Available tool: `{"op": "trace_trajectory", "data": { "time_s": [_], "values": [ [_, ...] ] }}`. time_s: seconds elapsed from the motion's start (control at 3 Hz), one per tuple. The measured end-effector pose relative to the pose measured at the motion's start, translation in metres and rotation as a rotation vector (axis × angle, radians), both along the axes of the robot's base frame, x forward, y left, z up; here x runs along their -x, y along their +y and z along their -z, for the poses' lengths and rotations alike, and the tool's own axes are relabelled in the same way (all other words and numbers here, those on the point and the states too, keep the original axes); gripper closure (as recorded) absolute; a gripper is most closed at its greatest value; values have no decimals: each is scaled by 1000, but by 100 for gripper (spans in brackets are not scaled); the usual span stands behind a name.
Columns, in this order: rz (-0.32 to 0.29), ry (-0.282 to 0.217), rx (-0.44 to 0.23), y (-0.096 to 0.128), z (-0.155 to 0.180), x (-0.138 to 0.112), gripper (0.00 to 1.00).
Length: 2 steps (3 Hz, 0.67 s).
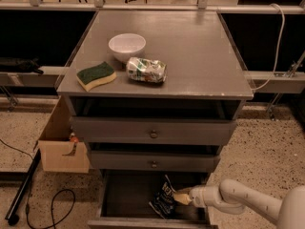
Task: Place blue chip bag into bottom drawer
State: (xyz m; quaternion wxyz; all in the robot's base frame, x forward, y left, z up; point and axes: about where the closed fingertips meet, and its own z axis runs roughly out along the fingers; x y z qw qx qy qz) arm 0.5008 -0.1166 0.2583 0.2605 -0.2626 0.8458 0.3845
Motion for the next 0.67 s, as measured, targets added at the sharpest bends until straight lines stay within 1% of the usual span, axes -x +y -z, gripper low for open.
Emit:
{"op": "trace_trajectory", "data": {
  "time_s": [0.33,0.67],
  "values": [
    [-11,31,-26,11,30,7,100],
    [-22,49,-48,16,53,20,100]
  ]
}}
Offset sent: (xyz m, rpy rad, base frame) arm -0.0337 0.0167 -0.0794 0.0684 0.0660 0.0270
